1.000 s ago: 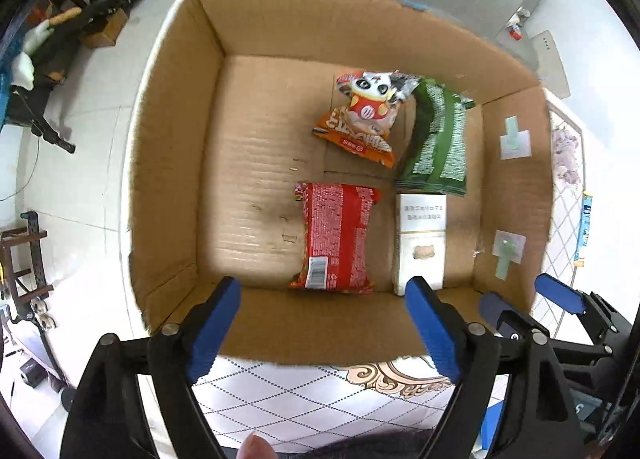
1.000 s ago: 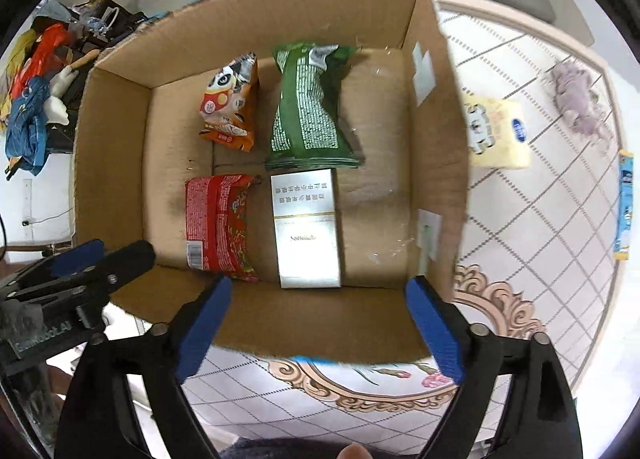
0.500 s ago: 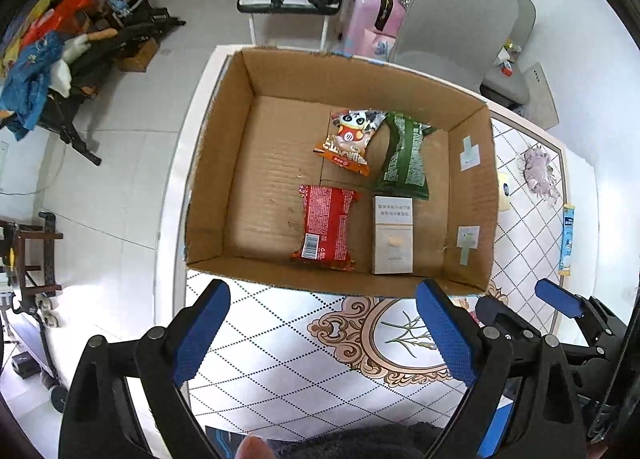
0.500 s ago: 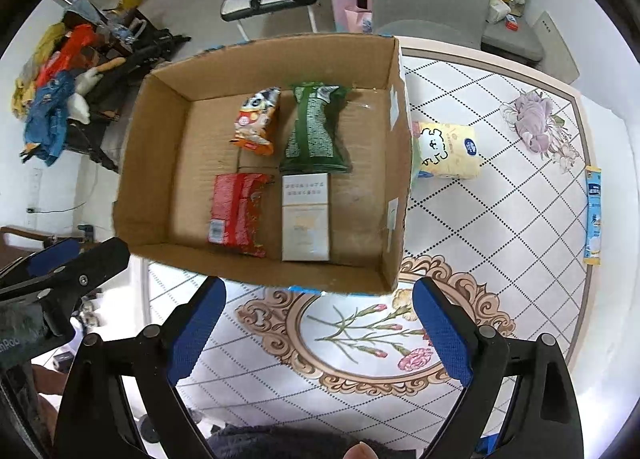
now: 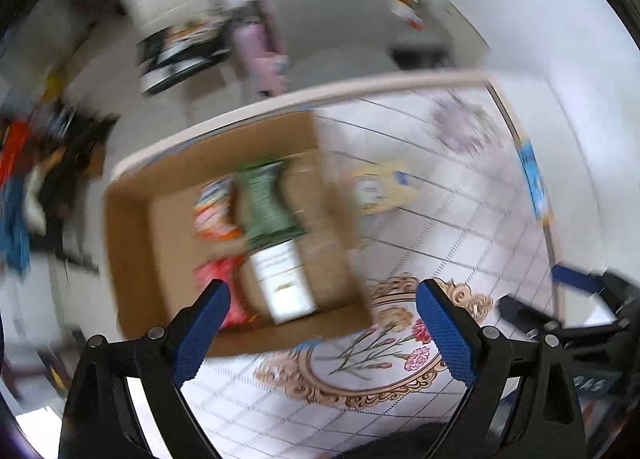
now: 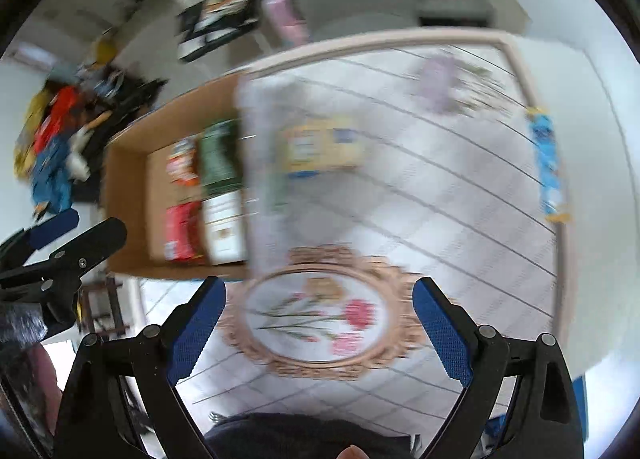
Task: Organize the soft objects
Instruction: 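Grasp the yellow Vinda tissue pack with the left tool while the right tool grasps the blue tube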
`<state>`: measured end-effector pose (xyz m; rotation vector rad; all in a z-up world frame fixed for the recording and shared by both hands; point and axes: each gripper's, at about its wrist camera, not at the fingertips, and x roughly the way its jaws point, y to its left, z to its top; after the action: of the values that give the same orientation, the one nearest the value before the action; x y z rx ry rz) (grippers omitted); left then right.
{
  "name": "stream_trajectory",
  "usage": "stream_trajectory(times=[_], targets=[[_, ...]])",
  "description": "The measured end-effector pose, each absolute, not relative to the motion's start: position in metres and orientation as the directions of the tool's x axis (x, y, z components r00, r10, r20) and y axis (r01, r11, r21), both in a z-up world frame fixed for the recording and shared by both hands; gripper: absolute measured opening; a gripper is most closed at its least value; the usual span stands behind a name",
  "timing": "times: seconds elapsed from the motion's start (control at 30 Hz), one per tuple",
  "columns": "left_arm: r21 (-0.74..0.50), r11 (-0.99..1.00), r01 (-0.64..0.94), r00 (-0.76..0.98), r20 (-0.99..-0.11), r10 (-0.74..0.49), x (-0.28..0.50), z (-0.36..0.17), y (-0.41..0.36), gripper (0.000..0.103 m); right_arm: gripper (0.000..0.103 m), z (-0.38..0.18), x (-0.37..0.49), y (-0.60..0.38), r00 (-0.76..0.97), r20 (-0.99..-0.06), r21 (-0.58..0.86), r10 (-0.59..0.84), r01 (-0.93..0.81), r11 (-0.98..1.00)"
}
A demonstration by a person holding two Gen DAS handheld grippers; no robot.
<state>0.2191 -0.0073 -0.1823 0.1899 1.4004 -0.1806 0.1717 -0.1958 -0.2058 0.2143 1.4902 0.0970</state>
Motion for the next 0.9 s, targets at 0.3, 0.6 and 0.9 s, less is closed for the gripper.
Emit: stream_trajectory(times=[0.3, 0.6, 0.9], targets=[[0.225, 0.721, 0.656, 0.024, -0.96, 0.278, 0.294, -0.319, -0.143, 0.095, 0.096, -0.254, 0.199, -0.326, 0.019, -0.988, 0.156, 0.156, 0.239, 0.958], [0.279, 0.574, 0.77, -0.044, -0.874, 0.484, 0.324, -0.413, -0.147, 0.095, 0.096, -0.294, 0.226, -0.368, -0.022, -0.984, 0.165, 0.179, 0.289, 0.943], [0.229, 0.712, 0.664, -0.14, -0.897, 0.419, 0.342, -0.426, -0.139, 0.066, 0.096, -0.329, 0.266, -0.41, -0.061, -0.989, 0.106, 0.132, 0.317, 0.943]])
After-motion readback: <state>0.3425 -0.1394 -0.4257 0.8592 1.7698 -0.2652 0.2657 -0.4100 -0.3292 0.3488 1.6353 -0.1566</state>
